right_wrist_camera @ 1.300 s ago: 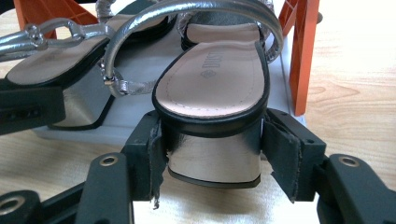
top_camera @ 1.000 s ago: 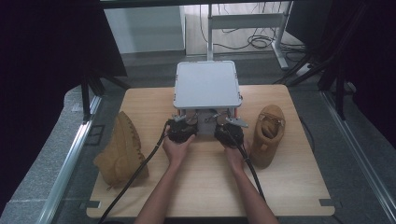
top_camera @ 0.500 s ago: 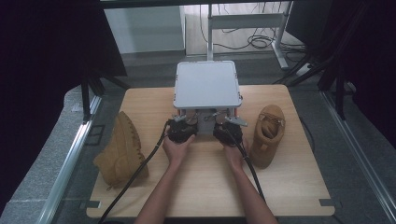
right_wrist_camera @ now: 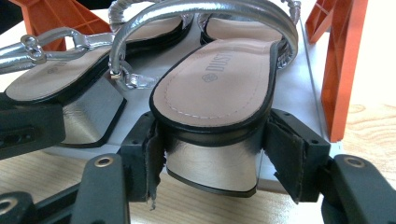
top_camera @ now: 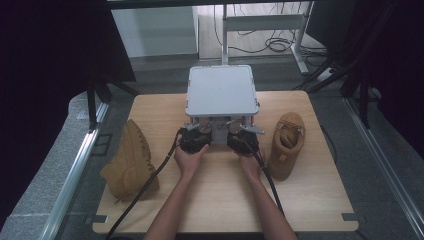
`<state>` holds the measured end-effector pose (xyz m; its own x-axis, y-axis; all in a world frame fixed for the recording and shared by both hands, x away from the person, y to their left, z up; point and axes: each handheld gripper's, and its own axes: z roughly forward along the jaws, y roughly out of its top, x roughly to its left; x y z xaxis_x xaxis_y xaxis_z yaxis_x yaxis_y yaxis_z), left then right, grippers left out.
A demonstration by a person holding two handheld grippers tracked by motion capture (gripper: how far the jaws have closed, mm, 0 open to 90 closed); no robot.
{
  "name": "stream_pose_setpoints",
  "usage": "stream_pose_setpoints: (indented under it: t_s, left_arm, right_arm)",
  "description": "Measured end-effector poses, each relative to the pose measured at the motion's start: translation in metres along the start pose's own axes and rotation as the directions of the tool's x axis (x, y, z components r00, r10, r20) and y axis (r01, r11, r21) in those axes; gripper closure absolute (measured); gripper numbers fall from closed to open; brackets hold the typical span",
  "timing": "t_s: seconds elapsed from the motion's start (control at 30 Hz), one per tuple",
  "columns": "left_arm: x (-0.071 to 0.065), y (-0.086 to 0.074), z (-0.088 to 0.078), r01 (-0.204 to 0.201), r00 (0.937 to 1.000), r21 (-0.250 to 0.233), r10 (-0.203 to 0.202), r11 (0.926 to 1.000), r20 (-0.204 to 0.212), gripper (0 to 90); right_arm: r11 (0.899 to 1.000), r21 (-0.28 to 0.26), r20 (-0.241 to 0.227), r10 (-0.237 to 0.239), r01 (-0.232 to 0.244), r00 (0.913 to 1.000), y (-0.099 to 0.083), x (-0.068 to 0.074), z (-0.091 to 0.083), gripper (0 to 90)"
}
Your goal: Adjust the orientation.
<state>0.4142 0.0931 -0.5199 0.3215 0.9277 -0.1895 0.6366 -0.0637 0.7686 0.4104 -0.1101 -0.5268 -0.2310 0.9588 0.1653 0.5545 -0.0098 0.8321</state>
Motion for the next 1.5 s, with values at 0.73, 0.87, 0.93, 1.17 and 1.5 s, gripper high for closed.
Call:
stream_pose_setpoints:
  t_s: [0.73, 0.87, 0.93, 1.17, 1.5]
  left_arm:
    - [0.0, -0.001, 0.001, -0.001, 1.0, 0.001, 0.001, 1.0, 0.002, 46.5]
    - [0.0, 0.0, 0.0, -0.001, 1.0, 0.003, 0.001, 1.0, 0.003, 46.5]
    - [0.0, -0.001, 0.001, -0.001, 1.0, 0.003, 0.001, 1.0, 0.003, 46.5]
    - [0.001, 0.0, 0.0, -0.007, 1.0, 0.003, 0.007, 1.0, 0.007, 46.6]
    - [0.002, -0.006, -0.019, -0.047, 0.998, -0.046, 0.049, 0.9978, 0.04, 42.5]
  right_arm:
    - [0.999, -0.001, -0.02, -0.041, 0.041, 0.999, 0.001, -0.004, 0.01, 38.0]
    - [0.999, 0.004, -0.016, -0.044, 0.044, 0.9989, 0.001, -0.005, 0.012, 38.0]
    - [0.999, 0.013, -0.014, -0.041, 0.041, 0.9991, 0.0, -0.006, 0.014, 38.0]
    - [0.999, 0.024, -0.03, -0.023, 0.024, 0.9993, -0.001, -0.009, 0.012, 37.4]
    - [0.999, -0.027, -0.053, -0.045, 0.044, 0.9976, -0.008, -0.018, -0.022, 48.2]
